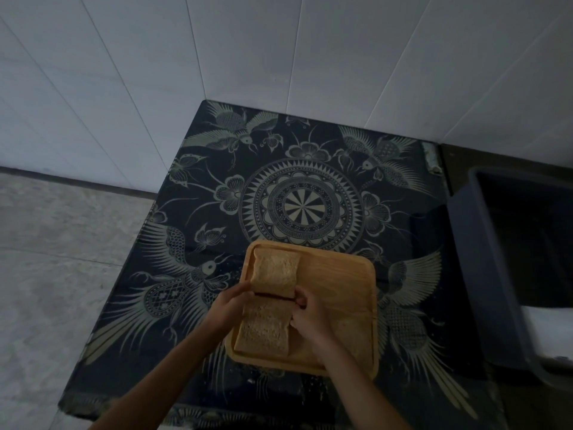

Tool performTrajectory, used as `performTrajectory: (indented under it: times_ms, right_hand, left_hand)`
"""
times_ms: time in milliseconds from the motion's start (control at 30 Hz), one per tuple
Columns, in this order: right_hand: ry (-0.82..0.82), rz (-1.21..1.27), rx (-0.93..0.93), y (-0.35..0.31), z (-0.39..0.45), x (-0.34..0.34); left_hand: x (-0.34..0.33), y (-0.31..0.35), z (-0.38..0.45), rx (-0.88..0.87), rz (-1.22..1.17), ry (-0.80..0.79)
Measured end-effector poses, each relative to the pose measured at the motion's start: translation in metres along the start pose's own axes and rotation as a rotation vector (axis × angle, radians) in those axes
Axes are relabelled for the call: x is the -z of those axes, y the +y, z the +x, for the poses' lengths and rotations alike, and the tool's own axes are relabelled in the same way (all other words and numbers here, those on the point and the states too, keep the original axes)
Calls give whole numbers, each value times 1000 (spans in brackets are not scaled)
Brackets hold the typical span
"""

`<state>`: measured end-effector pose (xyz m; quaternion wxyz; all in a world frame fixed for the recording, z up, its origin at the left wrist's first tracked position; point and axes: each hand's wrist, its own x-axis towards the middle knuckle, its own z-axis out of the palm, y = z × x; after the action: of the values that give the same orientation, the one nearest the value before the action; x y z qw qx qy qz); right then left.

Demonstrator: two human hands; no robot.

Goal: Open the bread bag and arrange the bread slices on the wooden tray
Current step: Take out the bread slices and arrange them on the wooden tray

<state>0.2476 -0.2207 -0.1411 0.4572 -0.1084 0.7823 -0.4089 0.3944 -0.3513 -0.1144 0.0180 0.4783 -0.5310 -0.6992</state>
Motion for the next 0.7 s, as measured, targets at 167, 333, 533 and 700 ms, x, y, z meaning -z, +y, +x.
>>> performTrajectory:
  times_ms: [167, 333, 533, 700]
  right_hand:
    - [-2, 15, 9, -2, -4, 1]
    - [12, 25, 32, -7, -11, 5]
    - [102, -23, 136, -13, -24, 31]
    - [169, -115, 216, -12, -33, 77]
  left_hand:
    - [2, 0, -4, 7, 10, -2]
    - [6, 2, -11, -37, 87, 19]
    - [-9, 15, -28, -229, 427, 98]
    - [-40, 24, -31, -347, 480, 90]
